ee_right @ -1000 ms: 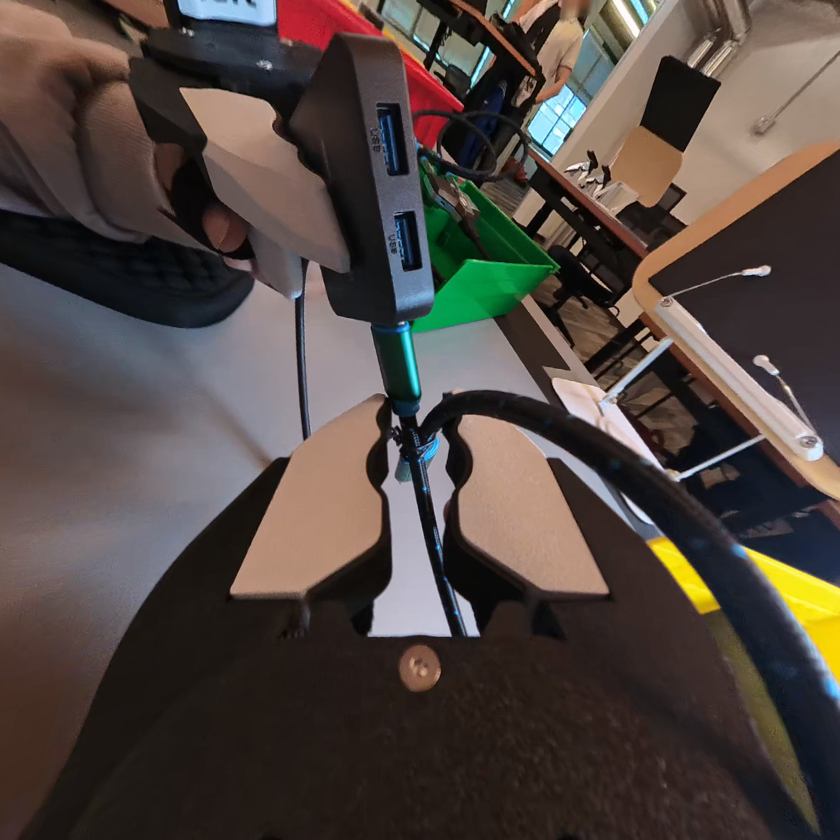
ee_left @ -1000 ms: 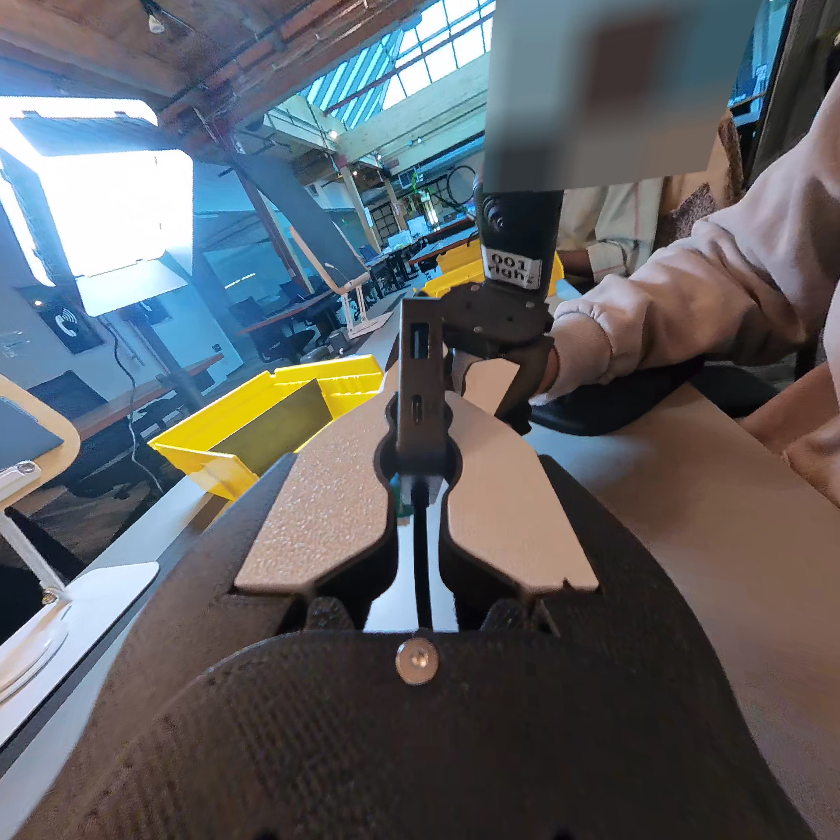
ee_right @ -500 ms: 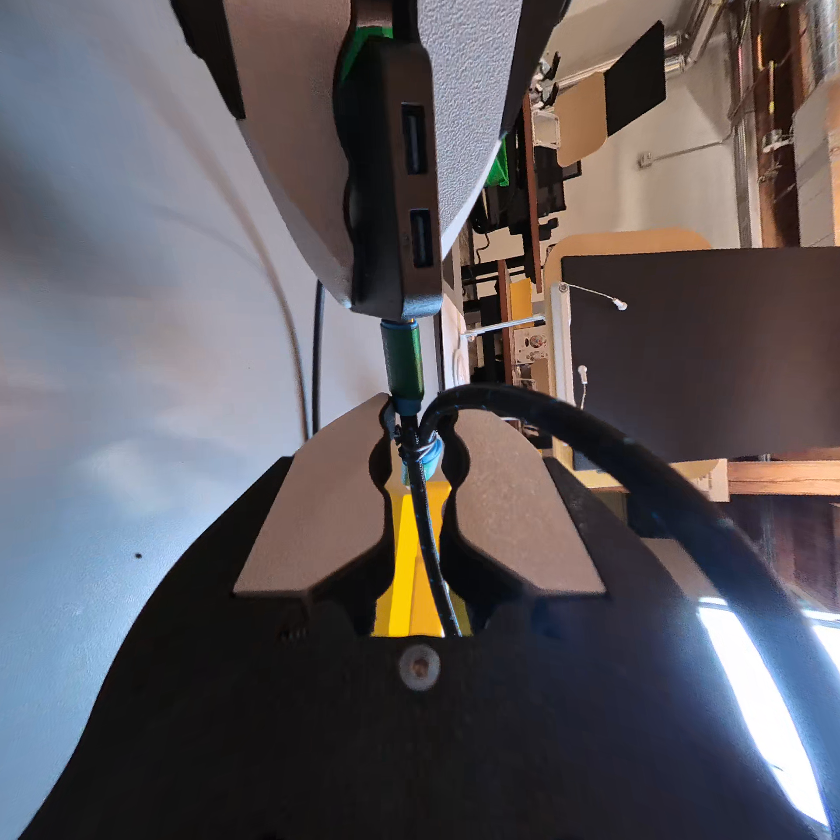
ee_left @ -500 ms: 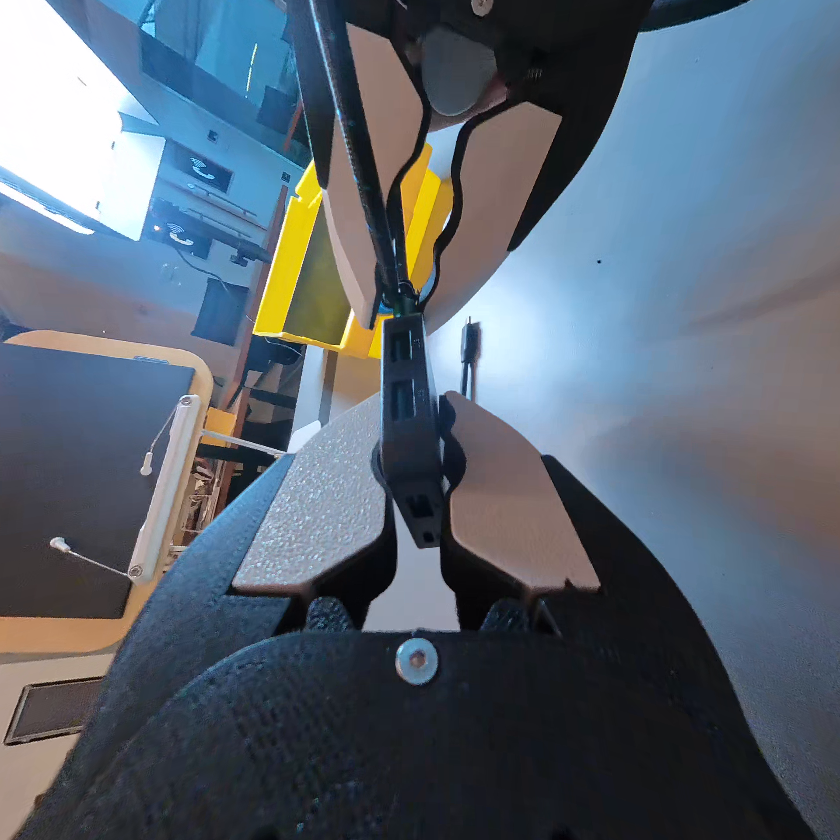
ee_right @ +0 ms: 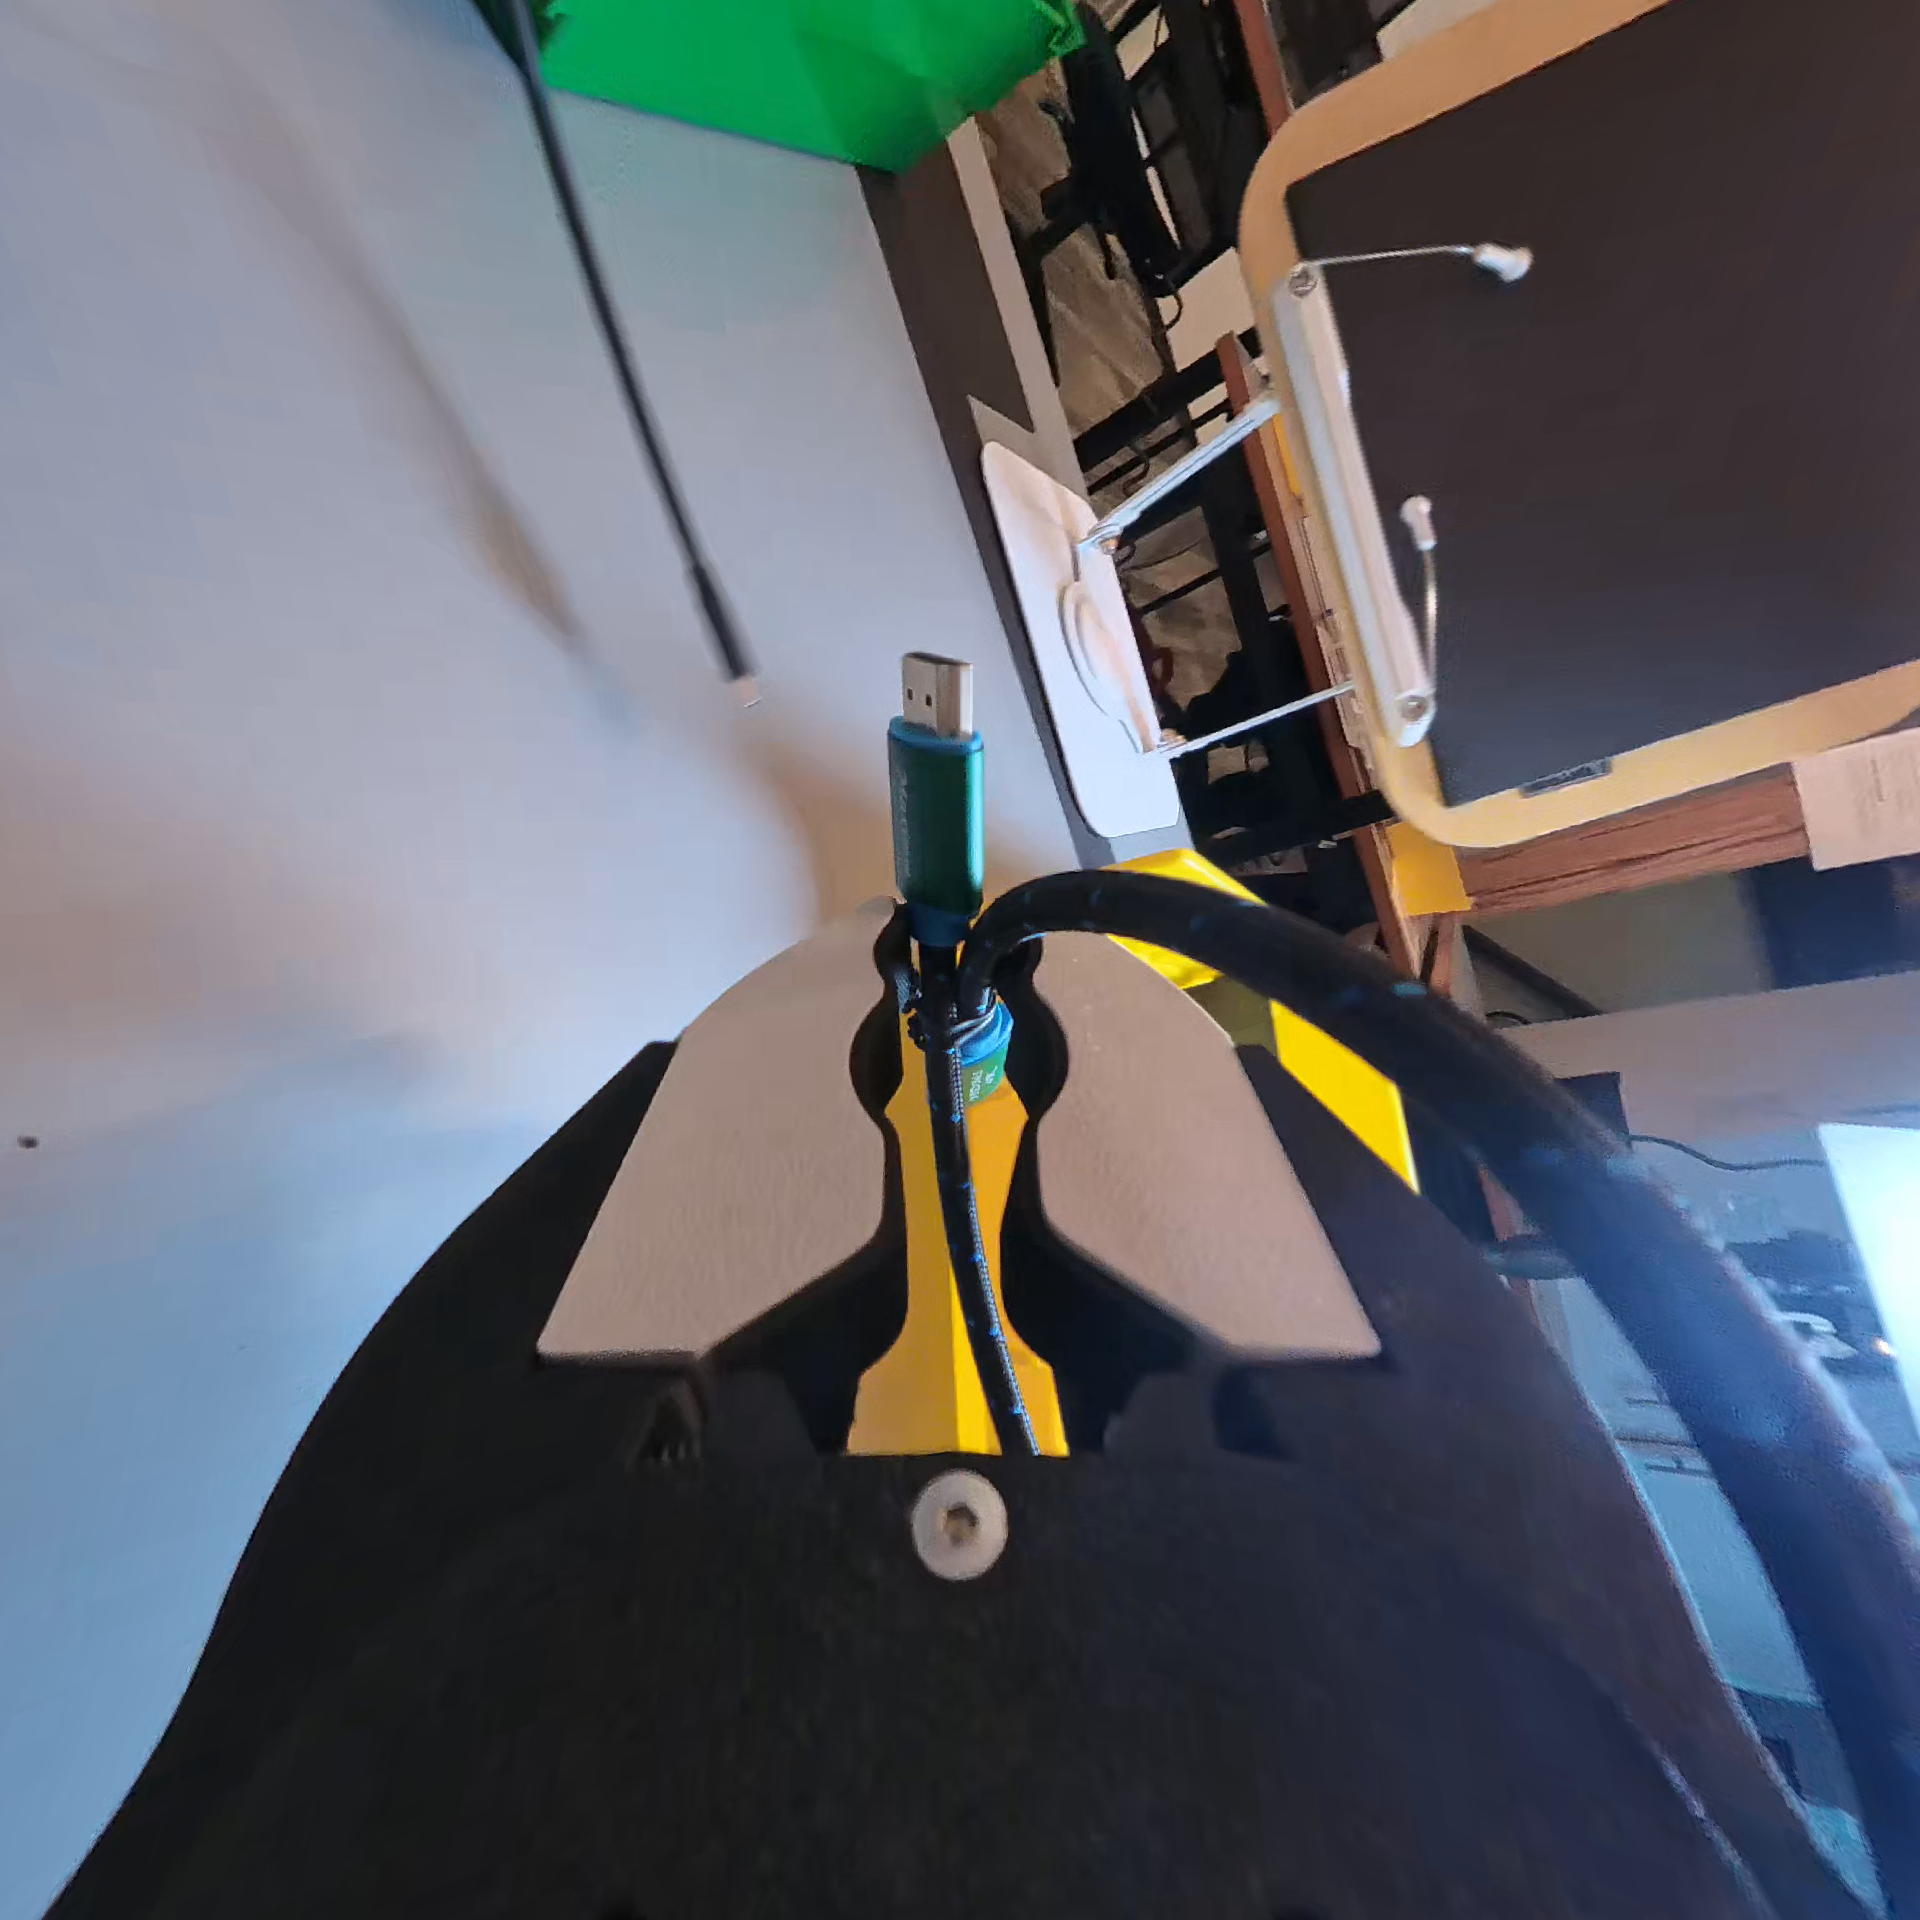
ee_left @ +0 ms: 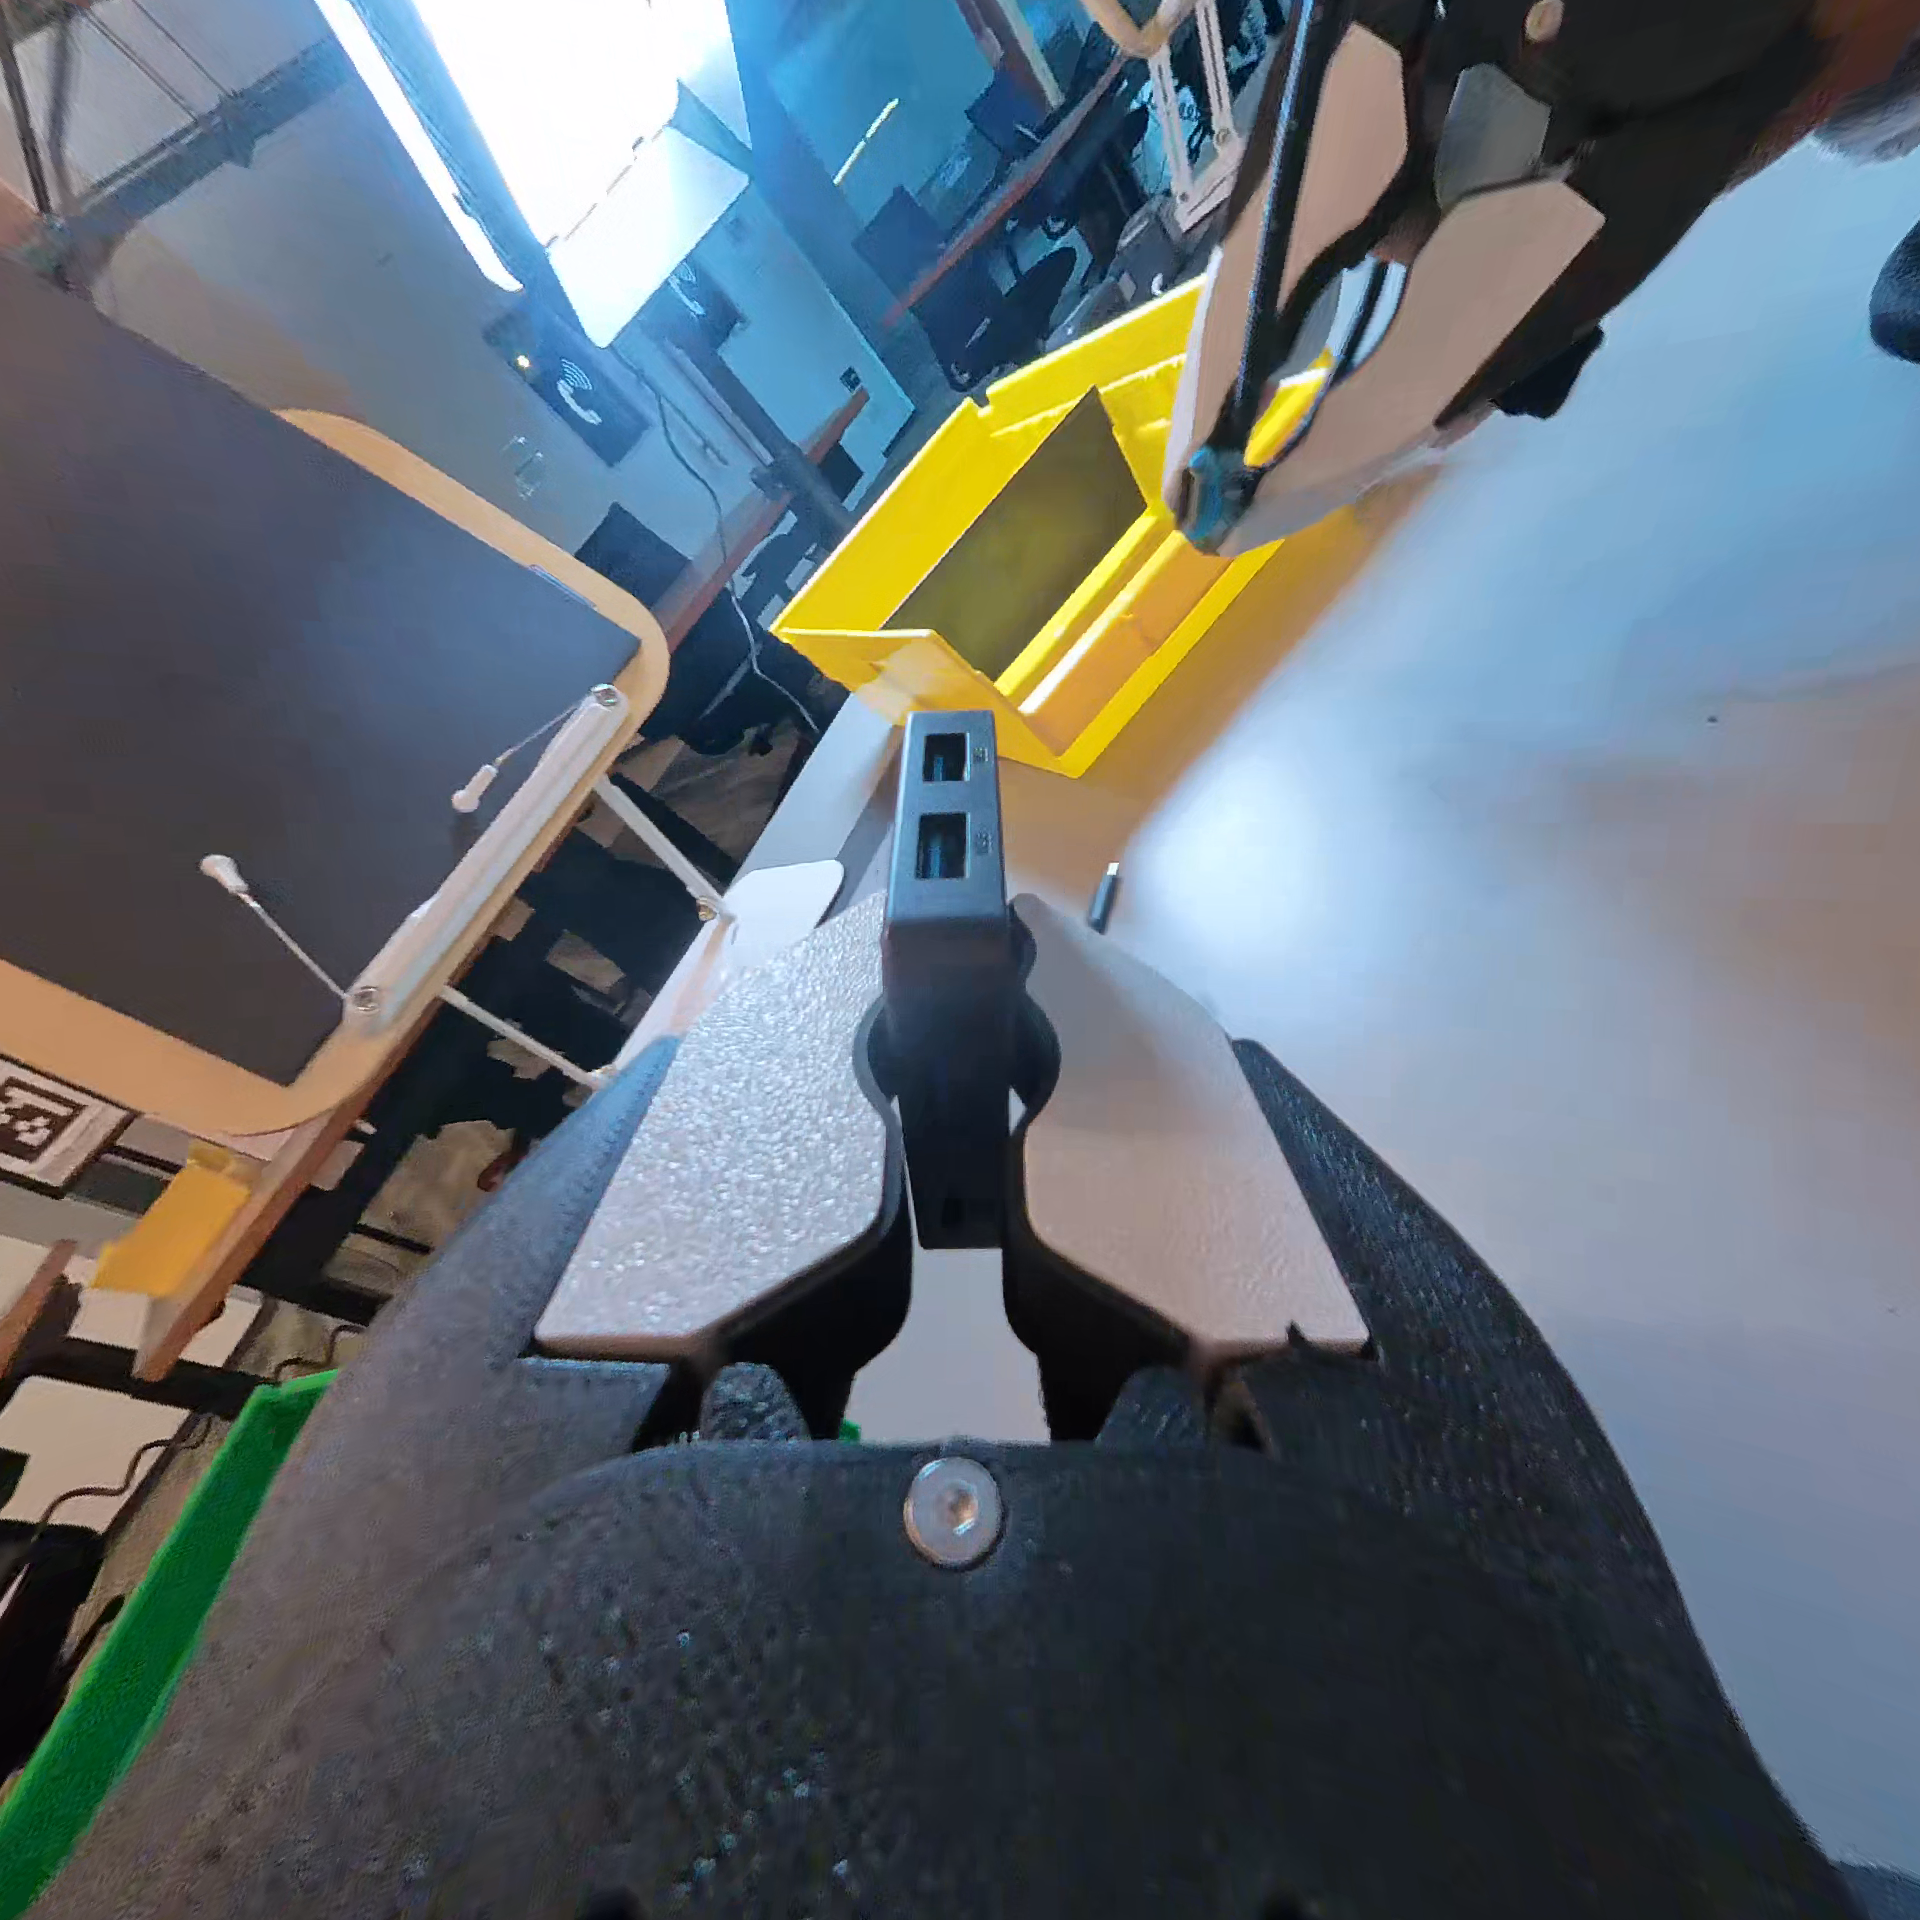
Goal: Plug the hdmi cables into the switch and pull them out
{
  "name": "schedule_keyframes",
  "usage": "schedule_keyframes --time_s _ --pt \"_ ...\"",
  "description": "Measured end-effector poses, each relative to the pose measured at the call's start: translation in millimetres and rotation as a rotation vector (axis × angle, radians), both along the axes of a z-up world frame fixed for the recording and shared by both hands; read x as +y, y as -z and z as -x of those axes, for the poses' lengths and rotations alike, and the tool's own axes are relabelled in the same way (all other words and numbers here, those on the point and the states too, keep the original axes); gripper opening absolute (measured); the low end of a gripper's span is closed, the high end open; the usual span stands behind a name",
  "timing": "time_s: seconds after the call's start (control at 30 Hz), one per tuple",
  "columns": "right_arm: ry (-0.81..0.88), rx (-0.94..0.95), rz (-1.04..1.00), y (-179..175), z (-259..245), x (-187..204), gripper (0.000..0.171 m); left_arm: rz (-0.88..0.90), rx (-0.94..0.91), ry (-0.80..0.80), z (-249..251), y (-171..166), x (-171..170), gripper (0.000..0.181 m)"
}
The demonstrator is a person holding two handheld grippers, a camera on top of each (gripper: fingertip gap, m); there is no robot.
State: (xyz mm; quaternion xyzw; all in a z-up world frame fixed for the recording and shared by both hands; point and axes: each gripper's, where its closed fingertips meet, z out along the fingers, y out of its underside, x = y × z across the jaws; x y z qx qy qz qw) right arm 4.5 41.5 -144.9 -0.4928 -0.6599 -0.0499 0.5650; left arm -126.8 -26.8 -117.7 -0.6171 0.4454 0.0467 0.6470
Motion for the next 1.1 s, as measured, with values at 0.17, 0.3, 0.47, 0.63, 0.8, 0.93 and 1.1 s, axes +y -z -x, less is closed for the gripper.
schedule_keyframes --time_s 0.17,0.3,0.47,0.63,0.8,0.93,1.1 --pt "0.057 0.17 0.25 -27.2 -6.6 27.4 0.016 -0.006 0.051 0.003 -9.9 8.6 0.7 0.015" --pt "0.116 0.257 0.742 -33.3 -5.9 75.0 0.017 0.029 0.053 0.011 -12.5 17.2 1.5 0.015" --pt "0.283 0.254 1.145 -4.7 -11.4 145.9 0.018 0.055 0.072 0.015 -12.5 25.7 1.2 0.015" --pt "0.383 0.205 1.292 25.4 -17.7 160.9 0.03 0.076 0.078 0.019 -12.7 31.6 2.0 0.015" --pt "0.393 0.24 1.262 16.4 -20.9 155.5 0.061 0.077 0.053 0.019 -12.5 30.1 2.1 0.015" --pt "0.387 0.229 1.186 2.3 -31.3 141.0 0.065 0.082 0.024 0.012 -11.1 29.0 3.0 0.015" --pt "0.012 0.317 1.001 -37.1 0.1 68.1 0.057 0.1 -0.115 0.088 -21.1 15.2 -4.7 0.015"
